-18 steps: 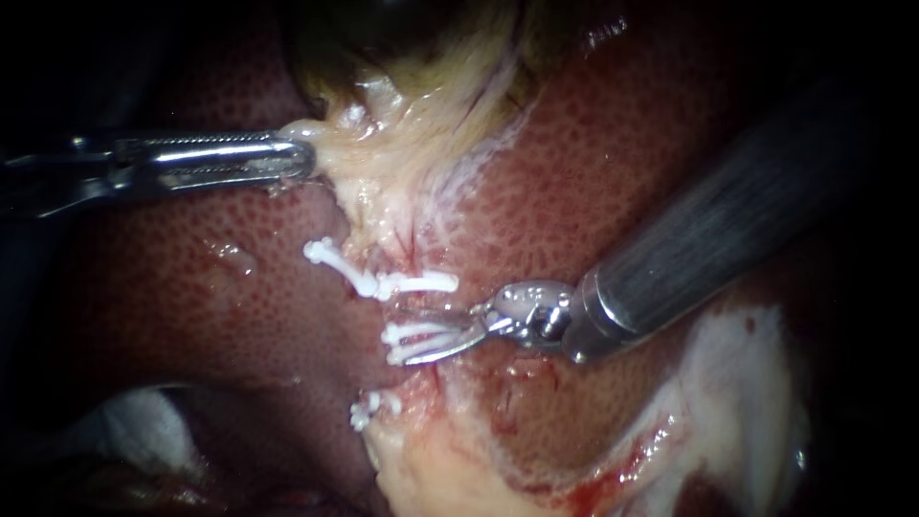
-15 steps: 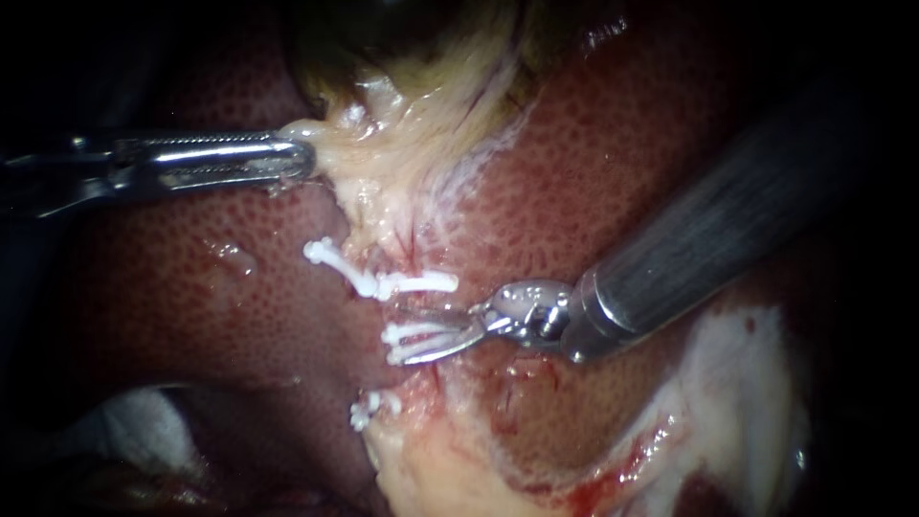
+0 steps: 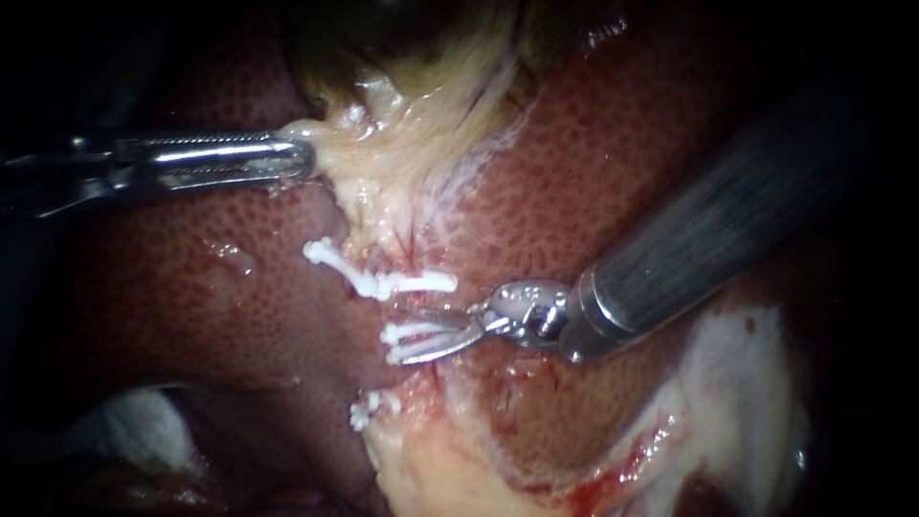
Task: Go to the cutting position right tube
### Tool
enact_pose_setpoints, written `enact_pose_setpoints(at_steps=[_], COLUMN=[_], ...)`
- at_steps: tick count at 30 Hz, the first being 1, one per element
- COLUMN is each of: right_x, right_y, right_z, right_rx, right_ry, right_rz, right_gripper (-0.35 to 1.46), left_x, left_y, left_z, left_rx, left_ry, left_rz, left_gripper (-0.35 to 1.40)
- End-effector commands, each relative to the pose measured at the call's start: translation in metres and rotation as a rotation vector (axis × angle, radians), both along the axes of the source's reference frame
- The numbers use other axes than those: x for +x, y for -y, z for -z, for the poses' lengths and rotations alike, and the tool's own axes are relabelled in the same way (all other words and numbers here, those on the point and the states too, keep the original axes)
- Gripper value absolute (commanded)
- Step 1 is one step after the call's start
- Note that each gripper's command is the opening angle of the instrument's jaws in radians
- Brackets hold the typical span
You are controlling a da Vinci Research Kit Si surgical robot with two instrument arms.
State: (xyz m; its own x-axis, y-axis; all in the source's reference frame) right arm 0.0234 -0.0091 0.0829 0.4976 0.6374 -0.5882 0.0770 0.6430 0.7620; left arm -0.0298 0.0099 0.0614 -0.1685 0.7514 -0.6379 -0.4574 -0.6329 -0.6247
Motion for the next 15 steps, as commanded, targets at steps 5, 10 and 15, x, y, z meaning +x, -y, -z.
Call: enact_pose_setpoints(at_steps=[5,10,15], right_x=[-0.0005,-0.0022,-0.0047], right_y=[0.0004,0.0008,-0.0003], right_z=[0.0004,0.0015,0.0029], right_rx=[-0.002,0.003,0.004], right_ry=[-0.002,-0.010,-0.006], right_rz=[0.003,0.015,0.003], right_gripper=[1.43,1.43,1.43], left_x=[0.0000,0.0001,0.0002], left_y=[0.0000,0.0000,0.0000], left_z=[0.0000,0.0000,0.0001], left_rx=[0.000,0.000,0.000], left_ry=[0.000,0.000,0.001], left_rz=[0.000,-0.001,-0.001], left_gripper=[-0.35,-0.35,-0.35])
